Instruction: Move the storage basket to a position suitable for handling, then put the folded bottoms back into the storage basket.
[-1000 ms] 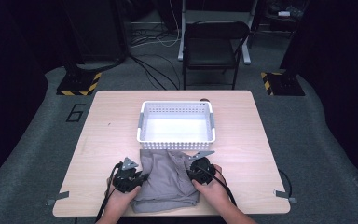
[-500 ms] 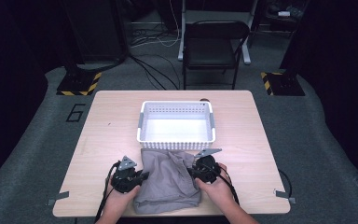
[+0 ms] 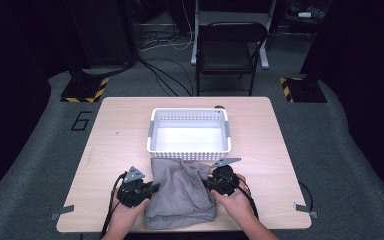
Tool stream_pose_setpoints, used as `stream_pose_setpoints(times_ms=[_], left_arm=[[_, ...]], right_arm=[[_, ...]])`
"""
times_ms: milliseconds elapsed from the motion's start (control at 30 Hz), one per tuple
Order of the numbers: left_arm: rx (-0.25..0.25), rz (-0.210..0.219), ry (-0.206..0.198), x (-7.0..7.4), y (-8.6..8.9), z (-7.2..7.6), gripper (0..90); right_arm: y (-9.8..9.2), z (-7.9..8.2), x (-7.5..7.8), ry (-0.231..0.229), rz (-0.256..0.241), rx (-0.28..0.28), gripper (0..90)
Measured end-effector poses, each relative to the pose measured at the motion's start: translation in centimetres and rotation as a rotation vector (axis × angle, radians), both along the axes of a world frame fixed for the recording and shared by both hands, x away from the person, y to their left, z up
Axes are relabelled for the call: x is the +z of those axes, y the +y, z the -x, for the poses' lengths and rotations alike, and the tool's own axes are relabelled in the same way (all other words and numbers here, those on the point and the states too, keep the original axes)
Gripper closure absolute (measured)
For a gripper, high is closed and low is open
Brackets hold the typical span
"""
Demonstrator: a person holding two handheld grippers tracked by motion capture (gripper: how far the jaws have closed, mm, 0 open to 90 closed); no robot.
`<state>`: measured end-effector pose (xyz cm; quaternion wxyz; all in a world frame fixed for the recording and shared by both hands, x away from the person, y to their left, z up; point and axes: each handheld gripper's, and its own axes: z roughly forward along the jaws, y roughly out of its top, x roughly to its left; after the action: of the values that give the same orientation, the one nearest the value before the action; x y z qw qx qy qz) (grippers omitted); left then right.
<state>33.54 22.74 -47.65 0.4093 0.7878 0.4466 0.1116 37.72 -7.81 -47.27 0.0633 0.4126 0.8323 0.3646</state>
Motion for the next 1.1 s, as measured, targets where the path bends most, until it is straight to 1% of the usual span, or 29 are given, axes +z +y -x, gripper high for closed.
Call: stream_pose_setpoints(times_ms=[67,100,133,233,267,300,333,400,433,467,500,533,567,633,667,700,733,767,800,833,867,900,933,967,1033,1067,1100], left_arm=[[0.002,0.005,0.003,0.1,0.0,0.1,78.1],[0.009,0.01,-0.003,0.1,0.0,0.1,78.1],[-0.005,0.004,0.0,0.2,0.1,0.1,78.1],[0.001,0.015,0.005,0.3,0.1,0.1,78.1],[0.003,0.02,0.01,0.4,0.2,0.2,78.1],[0.007,0.026,0.003,0.4,0.2,0.1,78.2],[0.005,0.033,0.01,0.6,0.3,0.1,78.2],[0.007,0.039,0.007,0.6,0.5,0.2,78.2],[0.0,0.035,0.009,0.7,0.6,0.2,78.2],[0.01,0.047,0.002,0.7,0.7,0.3,78.2],[0.015,0.053,0.008,0.9,0.8,0.4,78.2],[0.013,0.053,0.006,1.0,1.0,0.4,78.2],[0.022,0.062,0.005,1.0,1.0,0.4,78.2],[0.019,0.069,0.014,1.3,1.1,0.6,78.3],[0.016,0.065,0.012,1.4,1.1,0.6,78.3],[0.015,0.066,0.013,1.4,1.0,0.6,78.3],[0.012,0.064,0.018,1.4,0.9,0.6,78.3],[0.012,0.065,0.017,1.5,0.8,0.6,78.3],[0.009,0.061,0.015,1.5,0.7,0.6,78.3],[0.015,0.062,0.006,1.6,0.6,0.6,78.3],[0.007,0.059,0.006,1.7,0.5,0.6,78.4],[-0.002,0.052,0.015,1.8,0.5,0.7,78.4],[-0.005,0.055,0.018,1.9,0.4,0.7,78.4],[-0.005,0.057,0.013,1.9,0.3,0.7,78.4],[-0.009,0.054,0.016,2.1,0.3,0.8,78.4],[-0.005,0.053,0.007,2.2,0.2,0.8,78.4],[-0.009,0.052,0.008,2.3,0.1,0.8,78.4]], right_arm=[[0.0,0.0,0.1,-0.003,-0.004,-0.001,78.0],[0.0,0.1,0.2,0.001,-0.008,-0.008,78.0],[-0.1,0.1,0.2,-0.003,-0.003,-0.001,77.9],[-0.1,0.2,0.4,0.011,-0.013,-0.011,77.9],[-0.2,0.2,0.4,-0.008,-0.022,-0.003,77.9],[-0.2,0.2,0.4,-0.007,-0.026,-0.007,77.9],[-0.2,0.3,0.5,-0.004,-0.026,-0.007,77.9],[-0.2,0.3,0.7,0.0,-0.018,0.0,77.9],[-0.1,0.3,0.8,0.0,-0.025,-0.003,77.9],[0.0,0.3,1.0,-0.001,-0.032,-0.006,77.9],[0.0,0.2,1.1,-0.012,-0.024,0.006,77.9],[0.1,0.3,1.2,-0.016,-0.027,0.007,77.9],[0.2,0.4,1.3,-0.018,-0.03,0.006,77.9],[0.2,0.5,1.3,-0.025,-0.027,0.012,77.9],[0.3,0.6,1.3,-0.019,-0.033,-0.001,77.9],[0.2,0.6,1.4,-0.027,-0.029,0.009,77.9],[0.2,0.6,1.4,-0.028,-0.027,0.007,77.8],[0.1,0.7,1.5,-0.014,-0.025,0.002,77.8],[0.1,0.7,1.4,-0.02,-0.027,0.003,77.9],[0.0,0.7,1.4,-0.014,-0.029,-0.001,77.8],[0.0,0.7,1.4,0.001,-0.03,-0.014,77.9],[-0.1,0.6,1.4,-0.013,-0.028,-0.003,77.8],[-0.3,0.5,1.5,-0.019,-0.029,0.001,77.8],[-0.3,0.5,1.6,-0.015,-0.033,0.0,77.8],[-0.4,0.5,1.7,-0.01,-0.03,0.002,77.8],[-0.4,0.6,1.8,-0.005,-0.028,-0.002,77.7],[-0.4,0.6,1.9,0.005,-0.032,-0.005,77.8]])
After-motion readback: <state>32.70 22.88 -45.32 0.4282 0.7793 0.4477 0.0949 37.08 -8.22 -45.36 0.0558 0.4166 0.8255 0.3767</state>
